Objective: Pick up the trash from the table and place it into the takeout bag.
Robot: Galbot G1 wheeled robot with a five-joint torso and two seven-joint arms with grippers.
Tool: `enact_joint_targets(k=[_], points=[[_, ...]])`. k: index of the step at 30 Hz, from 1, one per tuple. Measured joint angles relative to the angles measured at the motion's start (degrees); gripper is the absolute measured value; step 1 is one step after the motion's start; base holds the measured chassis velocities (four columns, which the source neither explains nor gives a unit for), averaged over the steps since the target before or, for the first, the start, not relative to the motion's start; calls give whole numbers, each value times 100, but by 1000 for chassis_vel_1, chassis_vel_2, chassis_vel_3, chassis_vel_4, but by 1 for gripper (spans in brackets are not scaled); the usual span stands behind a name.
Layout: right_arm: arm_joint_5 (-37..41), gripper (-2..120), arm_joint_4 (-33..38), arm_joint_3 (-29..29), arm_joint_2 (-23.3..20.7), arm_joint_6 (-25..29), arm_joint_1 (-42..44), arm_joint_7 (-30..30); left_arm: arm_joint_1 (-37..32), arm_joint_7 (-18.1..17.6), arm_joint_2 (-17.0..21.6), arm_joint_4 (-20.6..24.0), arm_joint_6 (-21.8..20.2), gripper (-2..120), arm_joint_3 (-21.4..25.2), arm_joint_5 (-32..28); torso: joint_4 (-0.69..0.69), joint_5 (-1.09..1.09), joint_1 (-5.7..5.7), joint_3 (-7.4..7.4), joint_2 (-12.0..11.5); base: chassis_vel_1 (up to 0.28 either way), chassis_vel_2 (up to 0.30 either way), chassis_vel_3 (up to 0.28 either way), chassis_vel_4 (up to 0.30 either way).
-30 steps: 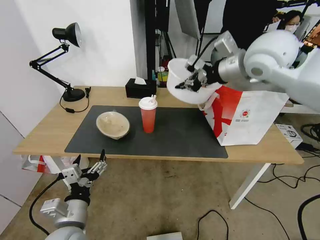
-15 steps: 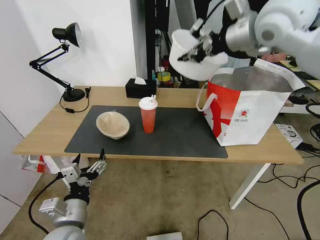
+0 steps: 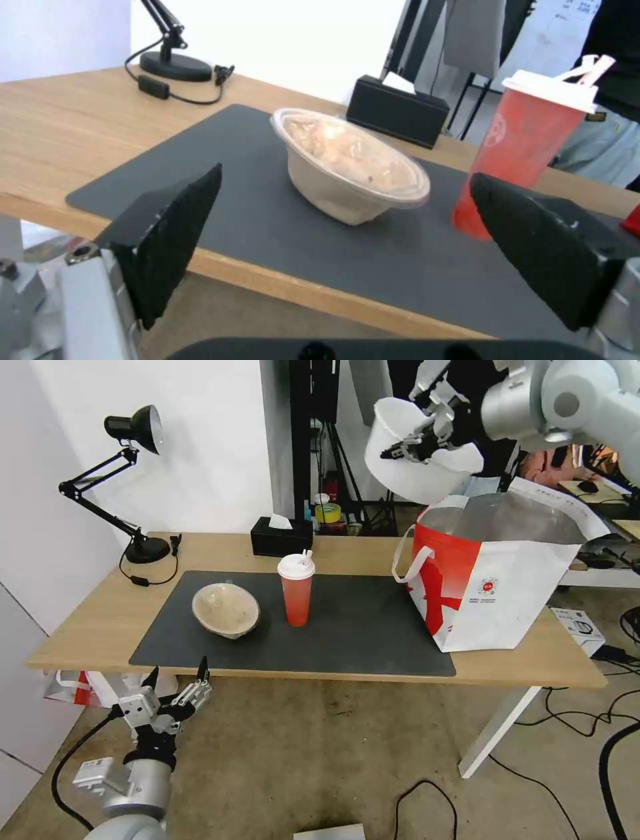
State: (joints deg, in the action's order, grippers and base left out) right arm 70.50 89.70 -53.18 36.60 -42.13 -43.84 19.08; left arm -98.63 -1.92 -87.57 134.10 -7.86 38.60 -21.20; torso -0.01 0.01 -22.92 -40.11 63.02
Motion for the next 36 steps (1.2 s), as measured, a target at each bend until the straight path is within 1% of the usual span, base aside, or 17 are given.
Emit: enact_joint_targets(k=[9,14,15,19,20,22,24,25,29,30,34,36], points=[[-49,0,162,276,-277,0,354,-19,-31,-1,4,8,3,100,-6,14,0,-1,0,0,0,0,0,0,0],[-160,0,289,852,-783,0,1078,-23,-105,0,23,61,7,100,-14,40,0,0,0,0,0,0,0,0,0],[-160,0,289,852,-783,0,1078,-23,-105,0,23,61,7,100,-14,40,0,0,0,0,0,0,0,0,0],[-222,0,396,1578,-1148,0,1955,-20,-154,2,19,62,18,100,-32,88,0,-1,0,0,0,0,0,0,0],[-222,0,396,1578,-1148,0,1955,-20,-154,2,19,62,18,100,-32,88,0,-1,0,0,0,0,0,0,0],[-231,0,477,1922,-1265,0,2341,-21,-170,4,22,67,19,100,-35,107,0,2,0,0,0,0,0,0,0],[-276,0,532,2201,-1352,0,2644,-19,-183,6,18,68,19,100,-42,133,0,-1,0,0,0,0,0,0,0],[-276,0,532,2201,-1352,0,2644,-19,-183,6,18,68,19,100,-42,133,0,-1,0,0,0,0,0,0,0],[-365,0,505,2677,-1445,0,3169,-4,-205,7,-20,65,21,100,-87,193,1,-1,0,0,0,0,0,0,0],[-365,0,505,2677,-1445,0,3169,-4,-205,7,-20,65,21,100,-87,193,1,-1,0,0,0,0,0,0,0],[-503,0,457,3229,-1464,1,3818,32,-220,9,-31,52,26,100,-92,218,0,-1,0,1,0,0,0,0,0],[-529,0,448,3323,-1464,1,3955,35,-222,9,-32,51,27,100,-90,219,0,0,1,0,0,0,0,0,0]])
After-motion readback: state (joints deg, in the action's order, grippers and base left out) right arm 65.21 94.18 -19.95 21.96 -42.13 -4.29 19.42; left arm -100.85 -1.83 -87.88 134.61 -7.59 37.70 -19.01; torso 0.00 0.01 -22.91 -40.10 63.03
